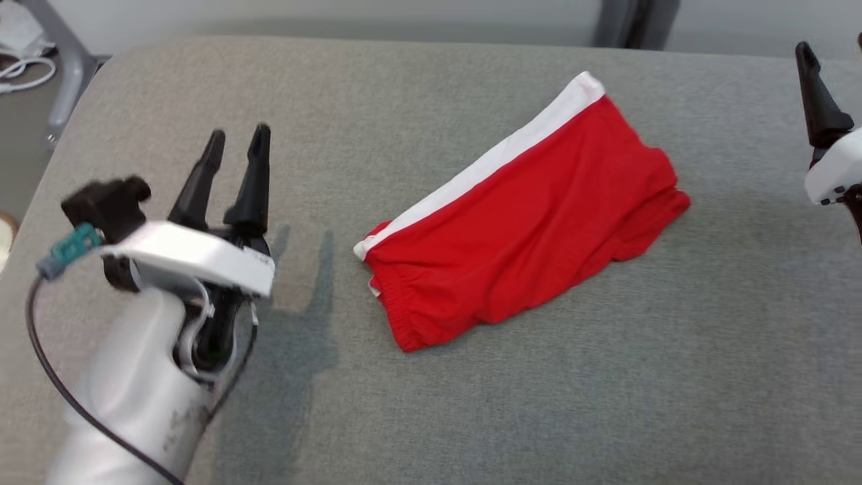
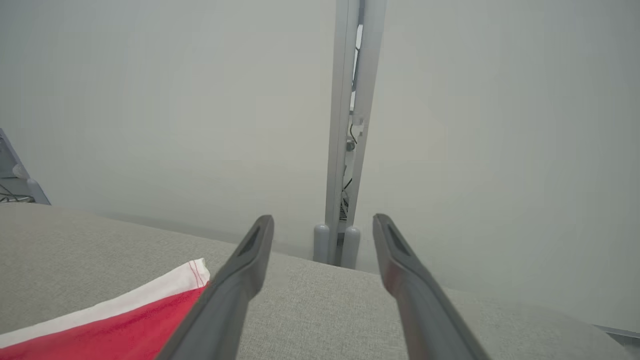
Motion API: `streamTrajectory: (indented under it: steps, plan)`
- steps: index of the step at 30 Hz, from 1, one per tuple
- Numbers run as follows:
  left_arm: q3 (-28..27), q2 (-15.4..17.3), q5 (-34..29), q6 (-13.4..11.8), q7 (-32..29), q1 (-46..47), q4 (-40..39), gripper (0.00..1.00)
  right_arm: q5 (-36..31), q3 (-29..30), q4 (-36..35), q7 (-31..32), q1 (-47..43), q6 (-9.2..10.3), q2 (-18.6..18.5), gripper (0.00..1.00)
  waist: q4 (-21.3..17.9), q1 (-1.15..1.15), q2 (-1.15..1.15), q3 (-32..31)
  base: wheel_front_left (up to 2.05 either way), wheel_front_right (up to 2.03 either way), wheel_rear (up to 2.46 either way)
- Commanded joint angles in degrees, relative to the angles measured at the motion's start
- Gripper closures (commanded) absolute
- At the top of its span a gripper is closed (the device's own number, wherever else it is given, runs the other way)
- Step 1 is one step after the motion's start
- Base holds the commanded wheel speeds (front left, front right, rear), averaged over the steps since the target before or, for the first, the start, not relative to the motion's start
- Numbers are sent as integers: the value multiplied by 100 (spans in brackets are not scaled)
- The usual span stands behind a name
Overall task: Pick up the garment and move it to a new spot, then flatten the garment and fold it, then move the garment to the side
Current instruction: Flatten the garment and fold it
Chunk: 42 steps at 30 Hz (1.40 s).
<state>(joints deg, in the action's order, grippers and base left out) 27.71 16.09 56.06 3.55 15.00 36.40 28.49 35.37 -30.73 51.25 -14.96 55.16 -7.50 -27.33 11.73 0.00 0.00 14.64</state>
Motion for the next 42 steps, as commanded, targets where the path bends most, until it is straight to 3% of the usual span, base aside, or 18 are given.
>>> streamTrajectory:
  steps: [1,7,13,17,23,30,34,42]
  plan:
    - [-289,-139,-373,-76,11,-384,-183,0,-247,273,-234,-27,-355,3,17,0,-199,0,0,-176,0,0,0]
    - [-1589,-697,-1809,-52,14,-1426,-996,0,-1251,1667,-1306,-30,-1613,3,450,0,-384,0,0,-364,0,0,0]
    - [-2325,-1099,-2826,163,14,-2183,-1515,0,-1738,2567,-1994,-30,-2599,3,1125,0,-493,0,0,-540,0,0,0]
    - [-2565,-1236,-3178,226,15,-2557,-1509,0,-1930,2881,-2228,-31,-3021,3,1457,0,-504,0,0,-644,0,0,0]
    - [-2552,-1299,-3432,288,15,-2808,-1499,0,-2060,3038,-2317,-32,-3331,3,1667,0,-462,0,0,-731,0,0,0]
    - [-2374,-1303,-3273,274,15,-2853,-1525,0,-2116,3120,-2322,33,-3445,3,1778,0,-386,0,0,-732,0,0,0]
    - [-2295,-1304,-3316,242,15,-2805,-1480,0,-1815,3171,-2243,183,-3466,3,1913,0,-343,0,0,-675,0,0,0]
    - [-1968,-1304,-3249,175,15,-2527,-1468,0,11,3333,-1972,1133,-3201,3,2173,0,-106,0,0,-414,0,0,0]
